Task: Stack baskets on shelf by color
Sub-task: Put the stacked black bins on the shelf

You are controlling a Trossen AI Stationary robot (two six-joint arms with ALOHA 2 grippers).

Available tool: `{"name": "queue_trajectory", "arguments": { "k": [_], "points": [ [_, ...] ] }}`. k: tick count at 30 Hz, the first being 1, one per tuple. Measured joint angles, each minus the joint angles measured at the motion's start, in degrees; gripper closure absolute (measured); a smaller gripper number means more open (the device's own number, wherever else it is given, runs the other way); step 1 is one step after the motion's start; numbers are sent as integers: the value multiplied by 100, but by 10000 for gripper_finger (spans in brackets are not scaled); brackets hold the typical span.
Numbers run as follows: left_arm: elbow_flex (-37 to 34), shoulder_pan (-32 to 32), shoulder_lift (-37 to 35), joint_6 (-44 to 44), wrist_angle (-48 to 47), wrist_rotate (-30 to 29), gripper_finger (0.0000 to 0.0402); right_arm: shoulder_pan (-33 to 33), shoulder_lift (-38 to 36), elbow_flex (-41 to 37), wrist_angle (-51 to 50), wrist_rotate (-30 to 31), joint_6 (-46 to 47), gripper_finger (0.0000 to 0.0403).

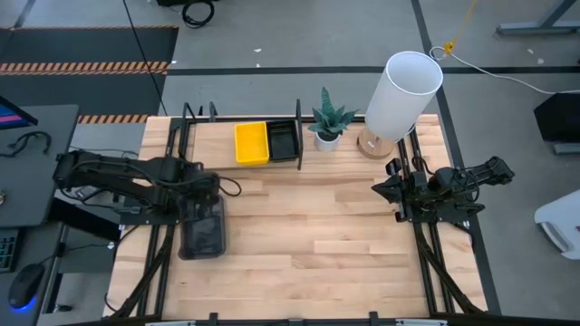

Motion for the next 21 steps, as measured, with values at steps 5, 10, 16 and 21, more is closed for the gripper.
{"name": "queue_trajectory", "arguments": {
  "k": [5,10,16,21],
  "points": [
    [3,0,-170,79,-34,167,385,0,0,0,0,0,0,389],
    [264,0,-329,235,-241,43,385,0,0,0,-1,0,-2,389],
    [869,395,-331,796,-364,-277,385,-2,0,0,0,0,-2,389],
    [1030,1343,-281,1628,-350,-188,385,0,0,0,0,0,-2,389]
  ]
}}
